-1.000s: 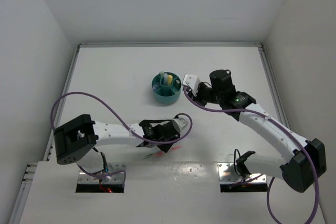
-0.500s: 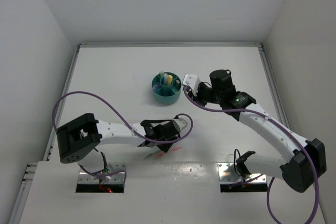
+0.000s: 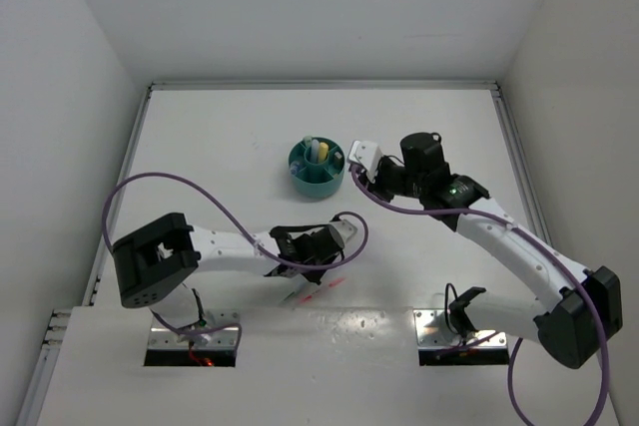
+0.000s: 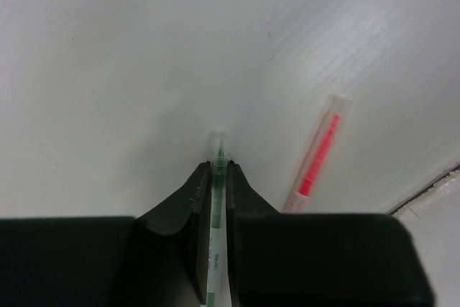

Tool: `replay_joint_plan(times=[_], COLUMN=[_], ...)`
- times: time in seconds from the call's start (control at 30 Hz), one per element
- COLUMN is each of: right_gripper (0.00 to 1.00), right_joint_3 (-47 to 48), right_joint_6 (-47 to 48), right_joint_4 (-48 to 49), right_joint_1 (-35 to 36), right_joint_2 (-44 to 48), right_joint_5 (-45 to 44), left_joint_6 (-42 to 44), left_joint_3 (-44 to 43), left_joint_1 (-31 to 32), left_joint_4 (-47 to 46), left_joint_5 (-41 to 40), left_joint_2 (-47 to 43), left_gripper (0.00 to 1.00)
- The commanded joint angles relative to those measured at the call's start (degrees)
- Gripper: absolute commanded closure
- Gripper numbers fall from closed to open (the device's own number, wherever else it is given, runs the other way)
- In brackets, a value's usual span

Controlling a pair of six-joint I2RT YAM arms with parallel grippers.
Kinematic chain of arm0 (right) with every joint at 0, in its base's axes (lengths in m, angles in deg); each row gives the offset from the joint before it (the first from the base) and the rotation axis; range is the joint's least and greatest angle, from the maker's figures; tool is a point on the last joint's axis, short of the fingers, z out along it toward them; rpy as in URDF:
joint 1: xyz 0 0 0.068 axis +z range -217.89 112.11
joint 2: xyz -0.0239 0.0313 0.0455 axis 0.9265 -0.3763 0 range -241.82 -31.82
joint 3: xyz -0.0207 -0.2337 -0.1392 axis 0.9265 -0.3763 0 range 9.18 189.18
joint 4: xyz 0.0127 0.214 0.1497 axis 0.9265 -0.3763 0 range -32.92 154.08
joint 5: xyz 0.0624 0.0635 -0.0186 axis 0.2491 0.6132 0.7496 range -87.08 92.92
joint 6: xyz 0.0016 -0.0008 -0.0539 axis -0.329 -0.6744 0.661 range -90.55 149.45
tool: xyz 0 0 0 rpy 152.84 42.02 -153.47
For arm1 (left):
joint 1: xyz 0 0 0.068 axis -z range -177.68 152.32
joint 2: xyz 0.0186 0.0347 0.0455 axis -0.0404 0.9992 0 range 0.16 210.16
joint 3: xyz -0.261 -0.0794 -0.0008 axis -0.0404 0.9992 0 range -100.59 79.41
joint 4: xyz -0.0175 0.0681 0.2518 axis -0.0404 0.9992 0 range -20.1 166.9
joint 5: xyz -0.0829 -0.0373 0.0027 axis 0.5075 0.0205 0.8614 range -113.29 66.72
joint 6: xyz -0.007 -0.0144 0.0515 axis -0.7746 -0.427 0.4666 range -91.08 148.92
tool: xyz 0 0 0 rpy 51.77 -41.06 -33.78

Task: Sort the stationery into containers
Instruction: Pick up the pen from the corner of the board, then place the pen in the storage box.

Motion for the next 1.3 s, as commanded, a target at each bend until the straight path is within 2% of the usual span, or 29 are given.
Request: replay_joint_plan(times=[0.0,0.07,0.1,0.27,0.47,0.5,0.6,0.63,0.7,0.73,0.8,0.83,0.87,0.93,0.97,1.07,1.2,1.27], right_gripper=[0.81,0.81,0.81,0.83,0.83,0.83,0.83,0.89,1.0,1.0,1.0,1.0,1.0,1.0,1.0,1.0,1.0,1.0], right_joint_3=[0.28,0.28,-0.24,-0.85,-1.92,-1.92,-1.92,-1.92,-2.44,-3.05,-3.75,-4.46,-4.46,-4.46,-4.46,-4.46,-4.46,-4.46], right_joint_6=[-0.47,-0.47,-0.47,-1.52,-1.52,-1.52,-1.52,-1.52,-1.52,-1.52,-1.52,-2.04,-2.05,-2.05,-2.05,-2.05,-1.52,-1.52], right_joint_4=[2.37,2.37,2.37,2.98,2.98,2.98,2.98,2.98,3.51,4.03,4.57,5.44,6.14,6.15,6.15,5.01,4.48,4.48], right_joint_1=[-0.3,-0.3,-0.3,-0.3,-0.3,-0.3,-0.3,-0.3,-0.3,-0.3,-0.3,-0.3,-0.3,-0.3,-0.3,-0.3,-0.3,-0.3], right_joint_2=[1.81,2.33,2.34,2.34,2.87,2.87,2.87,2.87,2.87,2.87,3.56,4.09,4.1,4.1,4.1,2.96,2.34,1.82], right_joint_5=[0.44,0.44,0.44,-0.7,-0.7,-0.7,-0.17,-0.17,-1.83,-1.84,-2.54,-2.54,-2.54,-2.02,-2.02,-0.7,-0.17,0.44], left_joint_6=[-0.39,-1.53,-3.63,-5.4,-3.73,-3.13,-2.5,-2.5,-2.5,-3.03,-4.17,-4.78,-3.75,-3.21,-3.21,-3.2,-4.61,-4.61], left_joint_3=[0.75,-0.57,-1.09,-3.2,-6.72,-6.72,-2.87,-0.77,6.59,8.9,13.99,15.32,16.9,20.69,21.31,21.32,15.79,12.45], left_joint_1=[-1.18,-2.57,-3.11,-7.06,-9.53,-9.53,-9.53,-9.53,-10.05,-10.06,-11.55,-12.77,-12.78,-14.97,-15.76,-19.44,-23.5,-25.07], left_joint_4=[1.55,2.42,3.04,1.11,-1.08,-2.13,-10.2,-17.97,-26.36,-33.53,-39.55,-42.71,-51.18,-60.63,-68.5,-81.36,-87.2,-87.22], left_joint_5=[-1.49,-6.39,-9.11,-20.45,-28.81,-29.52,-29.28,-27.61,-24.88,-24.87,-25.48,-25.49,-26.1,-26.1,-26.1,-22.95,-19.26,-17.33], left_joint_2=[2.73,2.21,1.33,-3.33,-11.23,-14.99,-22.12,-27.97,-33.46,-37.57,-39.8,-39.81,-39.81,-37.36,-35.87,-27.97,-17.86,-13.99], left_gripper=[0.88,0.98,1.0,1.0,1.0,1.0,1.0,1.0,1.0,1.0,1.0,1.0,1.0,1.0,1.0,1.0,1.0,1.0])
